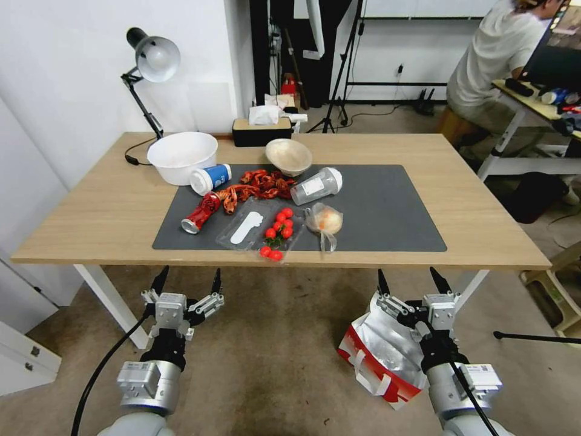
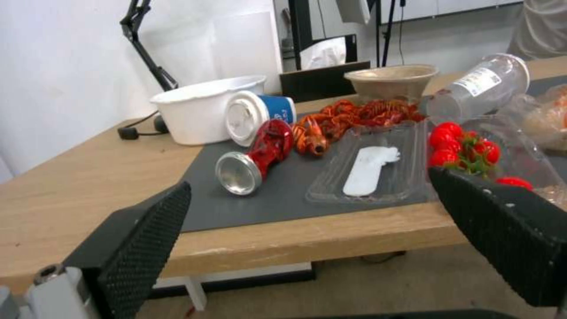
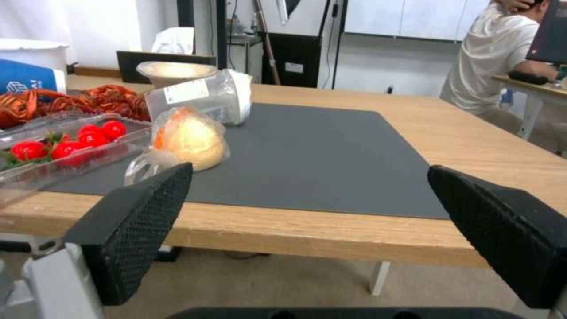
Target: Pick up the food delivery bag from the floor and place it on the table.
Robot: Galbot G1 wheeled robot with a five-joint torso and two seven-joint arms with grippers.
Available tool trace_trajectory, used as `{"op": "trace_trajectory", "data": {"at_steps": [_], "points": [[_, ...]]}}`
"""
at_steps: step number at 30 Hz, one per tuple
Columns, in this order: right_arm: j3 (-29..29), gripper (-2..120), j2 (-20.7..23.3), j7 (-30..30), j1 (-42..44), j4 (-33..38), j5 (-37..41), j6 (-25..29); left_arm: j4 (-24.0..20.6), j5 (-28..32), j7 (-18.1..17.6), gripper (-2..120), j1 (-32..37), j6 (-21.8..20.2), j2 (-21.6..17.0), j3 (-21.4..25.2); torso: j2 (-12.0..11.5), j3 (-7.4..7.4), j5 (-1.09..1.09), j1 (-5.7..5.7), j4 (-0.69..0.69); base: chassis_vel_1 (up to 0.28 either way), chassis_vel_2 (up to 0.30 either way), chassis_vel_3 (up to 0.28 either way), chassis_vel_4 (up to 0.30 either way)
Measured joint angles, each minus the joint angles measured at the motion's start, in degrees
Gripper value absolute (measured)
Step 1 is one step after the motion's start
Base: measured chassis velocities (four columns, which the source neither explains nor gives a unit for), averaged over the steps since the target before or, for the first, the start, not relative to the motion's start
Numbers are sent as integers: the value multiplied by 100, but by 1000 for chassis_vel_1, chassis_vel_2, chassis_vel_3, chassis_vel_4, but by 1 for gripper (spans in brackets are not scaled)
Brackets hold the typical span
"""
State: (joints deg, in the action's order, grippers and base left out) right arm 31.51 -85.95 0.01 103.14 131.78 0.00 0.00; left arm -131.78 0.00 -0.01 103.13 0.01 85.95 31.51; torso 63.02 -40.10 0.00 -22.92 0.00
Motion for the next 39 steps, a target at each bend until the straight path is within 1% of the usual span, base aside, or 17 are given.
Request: {"op": "trace_trajectory", "data": {"at_steps": [39], "points": [[0, 100, 0, 0, 0, 0, 0, 0, 0, 0, 0, 100, 0, 0, 0, 0, 0, 0, 0, 0, 0, 0, 0, 0, 0]]}}
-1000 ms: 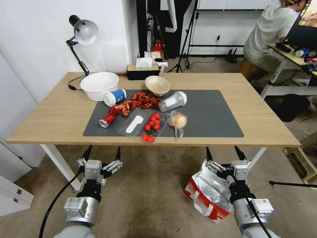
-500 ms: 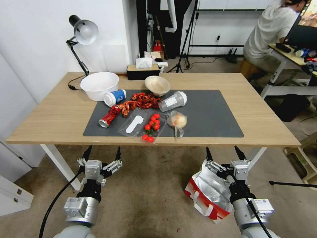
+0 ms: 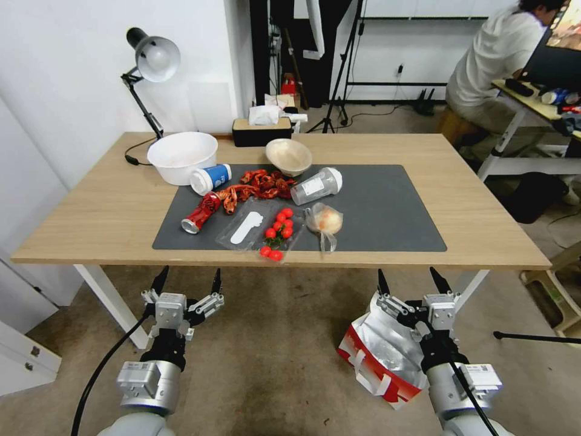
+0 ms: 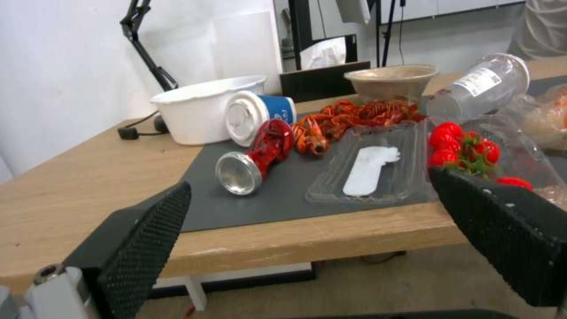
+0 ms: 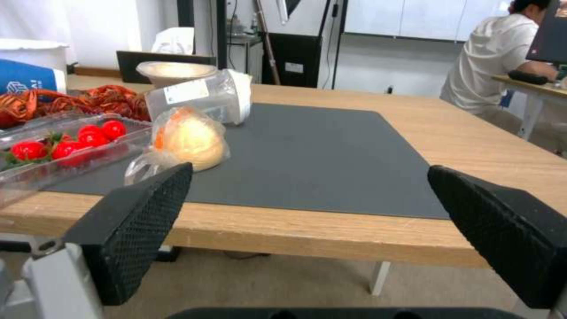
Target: Pick up the food delivery bag from the floor and place it on the table.
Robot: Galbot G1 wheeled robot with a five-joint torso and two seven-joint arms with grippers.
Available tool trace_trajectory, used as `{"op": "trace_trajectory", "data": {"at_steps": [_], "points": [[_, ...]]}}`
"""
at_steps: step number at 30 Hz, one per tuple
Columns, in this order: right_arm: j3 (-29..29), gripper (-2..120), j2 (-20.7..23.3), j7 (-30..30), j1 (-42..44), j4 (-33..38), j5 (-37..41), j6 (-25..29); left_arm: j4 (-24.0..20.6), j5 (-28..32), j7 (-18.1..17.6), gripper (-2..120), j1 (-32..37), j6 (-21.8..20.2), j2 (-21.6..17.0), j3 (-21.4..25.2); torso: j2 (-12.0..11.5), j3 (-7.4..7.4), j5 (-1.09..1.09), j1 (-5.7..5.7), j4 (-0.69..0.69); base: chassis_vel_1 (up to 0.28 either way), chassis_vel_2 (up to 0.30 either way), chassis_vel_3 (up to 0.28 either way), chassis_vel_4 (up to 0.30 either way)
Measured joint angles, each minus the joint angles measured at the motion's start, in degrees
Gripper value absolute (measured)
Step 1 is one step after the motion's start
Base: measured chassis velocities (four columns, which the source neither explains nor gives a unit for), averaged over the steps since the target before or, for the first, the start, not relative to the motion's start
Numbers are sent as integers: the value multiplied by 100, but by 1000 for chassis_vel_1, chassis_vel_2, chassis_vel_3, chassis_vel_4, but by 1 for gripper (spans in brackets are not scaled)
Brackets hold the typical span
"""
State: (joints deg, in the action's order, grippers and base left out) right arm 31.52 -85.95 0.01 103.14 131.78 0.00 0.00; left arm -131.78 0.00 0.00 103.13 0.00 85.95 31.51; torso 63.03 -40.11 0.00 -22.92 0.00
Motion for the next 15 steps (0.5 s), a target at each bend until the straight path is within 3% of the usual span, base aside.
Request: {"op": "trace_trajectory", "data": {"at_steps": [4, 7, 8, 9, 12, 15], "points": [[-28, 100, -35, -38, 7, 6, -18, -115, 0, 8, -43, 100, 9, -5, 3, -33, 0, 0, 1, 0, 0, 0, 0, 0, 0], [-255, 100, -271, -285, 72, 52, -169, -767, 0, 162, -445, 100, 112, -177, 38, -366, 0, 0, 0, 0, 0, 0, 0, 0, 0], [-344, 100, -362, -386, 97, 66, -228, -1009, -5, 275, -732, 100, 186, -308, 64, -597, 0, 0, -1, 0, 0, 0, 0, 0, 0], [-344, 100, -362, -386, 97, 66, -228, -1009, -5, 275, -732, 100, 186, -308, 64, -597, 0, 0, -1, 0, 0, 0, 0, 0, 0], [-347, 100, -405, -500, 73, 17, -245, -1085, -15, 562, -1392, 100, 364, -591, 127, -1151, 0, 0, 0, 0, 1, 0, 0, 0, 0], [-318, 100, -389, -513, 45, 8, -232, -1086, 67, 675, -1462, 100, 375, -535, 119, -1204, 0, 0, -1, 0, 0, 0, 0, 0, 0]]}}
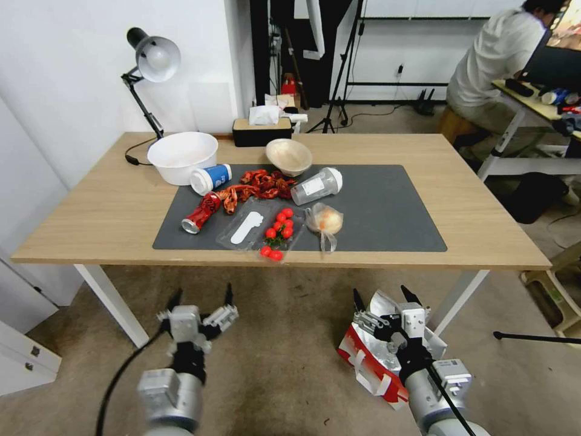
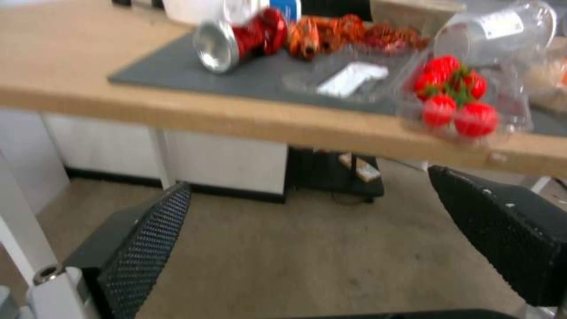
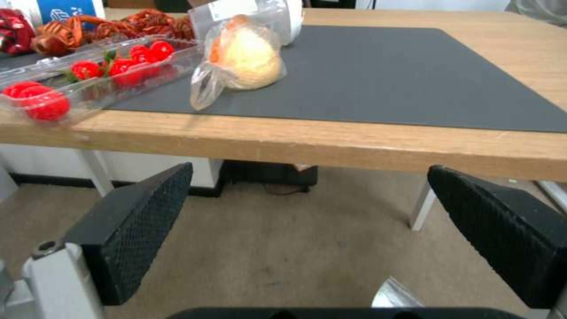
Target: Pick up the food delivery bag from the floor and place it on the table.
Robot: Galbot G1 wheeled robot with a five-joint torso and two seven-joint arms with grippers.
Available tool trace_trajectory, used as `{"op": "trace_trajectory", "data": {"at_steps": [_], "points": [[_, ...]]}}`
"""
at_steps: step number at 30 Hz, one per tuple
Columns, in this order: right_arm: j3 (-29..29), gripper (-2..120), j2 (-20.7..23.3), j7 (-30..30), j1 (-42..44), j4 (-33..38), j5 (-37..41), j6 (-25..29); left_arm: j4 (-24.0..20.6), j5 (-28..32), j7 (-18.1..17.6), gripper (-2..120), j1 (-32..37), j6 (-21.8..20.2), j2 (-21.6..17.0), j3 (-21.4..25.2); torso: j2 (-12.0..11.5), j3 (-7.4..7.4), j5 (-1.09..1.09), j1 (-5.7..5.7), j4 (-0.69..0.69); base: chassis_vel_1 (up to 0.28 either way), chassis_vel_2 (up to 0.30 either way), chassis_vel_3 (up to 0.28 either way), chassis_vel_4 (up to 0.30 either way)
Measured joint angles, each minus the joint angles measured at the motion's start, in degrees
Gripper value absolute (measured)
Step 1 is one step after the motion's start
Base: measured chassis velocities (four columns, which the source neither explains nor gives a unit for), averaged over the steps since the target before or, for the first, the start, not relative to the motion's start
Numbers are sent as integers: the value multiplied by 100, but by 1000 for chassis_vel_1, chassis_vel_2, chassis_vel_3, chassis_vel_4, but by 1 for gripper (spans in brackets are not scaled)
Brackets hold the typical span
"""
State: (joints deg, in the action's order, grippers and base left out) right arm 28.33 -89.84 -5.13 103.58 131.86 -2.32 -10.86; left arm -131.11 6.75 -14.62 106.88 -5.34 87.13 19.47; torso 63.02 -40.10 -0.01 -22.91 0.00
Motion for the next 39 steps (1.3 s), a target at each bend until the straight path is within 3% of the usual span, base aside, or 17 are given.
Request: {"op": "trace_trajectory", "data": {"at_steps": [6, 12, 19, 32, 39], "points": [[115, 100, 101, -51, -45, 0, 81, -1, 112, 126, 26, 100, -27, 414, -61, 41, 0, 0, 1, 0, 0, 0, 0, 0, 0], [205, 100, 266, -193, -37, -8, 212, 13, 259, 224, 289, 100, -113, 843, -95, 156, 0, 0, 1, 0, 0, 0, 0, 0, 0], [262, 100, 388, -262, 15, -15, 298, 86, 310, 269, 388, 100, -118, 1091, -94, 211, 0, 0, 1, 0, 0, 0, 0, 0, 0], [224, 100, 376, -257, 41, 9, 342, 146, 316, 313, 294, 100, -101, 1030, -104, 252, -36, 20, 1, 16, -1, 0, 0, 0, 0], [228, 100, 367, -256, 62, 8, 356, 228, 347, 358, 292, 100, -134, 1009, -144, 268, -263, 139, 1, 122, 0, 0, 0, 0, 0]]}}
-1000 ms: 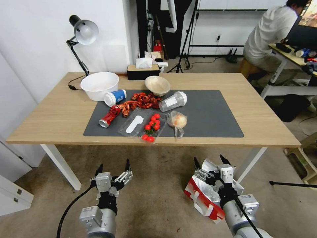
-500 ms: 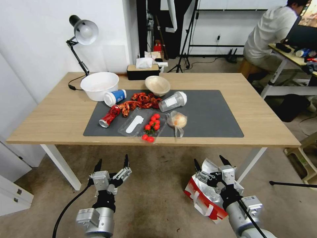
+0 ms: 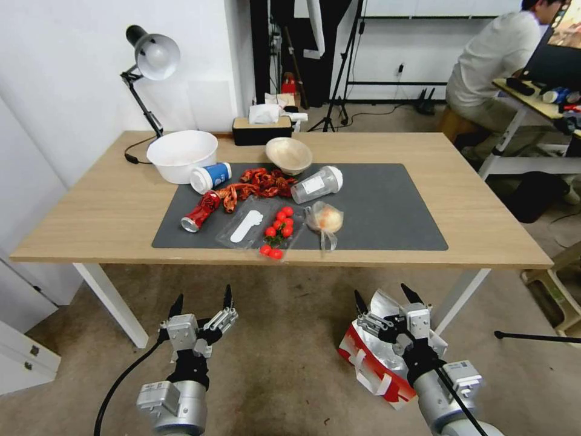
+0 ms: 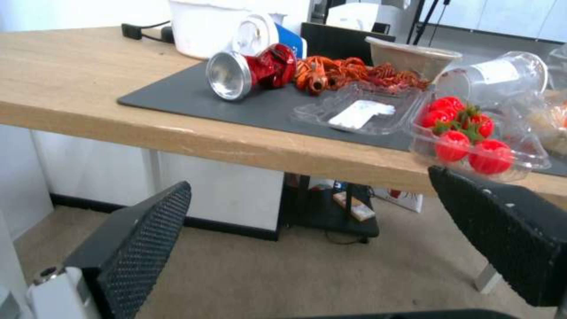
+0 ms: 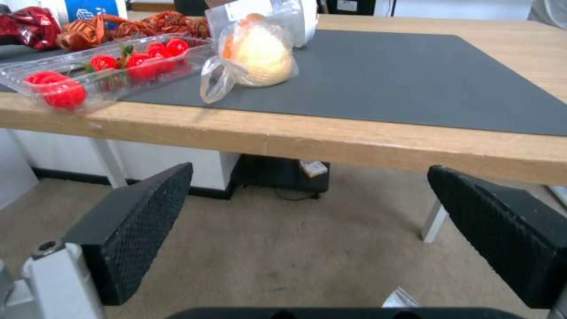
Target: Pick up the food delivery bag from the floor and place it on the table.
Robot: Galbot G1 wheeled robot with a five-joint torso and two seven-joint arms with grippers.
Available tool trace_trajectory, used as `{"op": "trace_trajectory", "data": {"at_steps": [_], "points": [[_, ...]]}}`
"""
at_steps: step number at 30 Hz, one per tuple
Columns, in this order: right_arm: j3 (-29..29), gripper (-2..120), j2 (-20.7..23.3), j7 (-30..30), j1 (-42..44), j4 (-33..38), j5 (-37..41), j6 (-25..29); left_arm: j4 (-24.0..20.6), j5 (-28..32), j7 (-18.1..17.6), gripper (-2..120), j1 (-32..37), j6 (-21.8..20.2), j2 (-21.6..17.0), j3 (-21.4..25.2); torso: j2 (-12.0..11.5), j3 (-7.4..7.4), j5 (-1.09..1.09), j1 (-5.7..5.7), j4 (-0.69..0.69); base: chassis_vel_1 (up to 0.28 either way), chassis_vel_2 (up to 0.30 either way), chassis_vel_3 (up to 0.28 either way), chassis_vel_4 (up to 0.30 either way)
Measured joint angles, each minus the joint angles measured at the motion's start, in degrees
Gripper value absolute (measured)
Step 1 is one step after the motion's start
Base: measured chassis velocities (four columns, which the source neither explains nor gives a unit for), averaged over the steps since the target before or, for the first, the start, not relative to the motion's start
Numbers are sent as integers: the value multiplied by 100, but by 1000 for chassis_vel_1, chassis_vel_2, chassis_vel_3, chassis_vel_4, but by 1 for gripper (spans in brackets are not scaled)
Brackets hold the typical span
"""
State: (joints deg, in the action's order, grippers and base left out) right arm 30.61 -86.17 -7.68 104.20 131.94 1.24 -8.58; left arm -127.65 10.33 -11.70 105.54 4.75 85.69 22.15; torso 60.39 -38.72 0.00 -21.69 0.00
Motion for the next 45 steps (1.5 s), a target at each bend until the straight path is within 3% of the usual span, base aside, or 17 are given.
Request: {"op": "trace_trajectory", "data": {"at_steps": [45], "points": [[33, 100, -55, -67, -90, -294, -29, 49, 201, 33, -23, 100, -115, 58, -192, 40, -1234, 707, 0, 527, 0, 0, 0, 0, 0]]}}
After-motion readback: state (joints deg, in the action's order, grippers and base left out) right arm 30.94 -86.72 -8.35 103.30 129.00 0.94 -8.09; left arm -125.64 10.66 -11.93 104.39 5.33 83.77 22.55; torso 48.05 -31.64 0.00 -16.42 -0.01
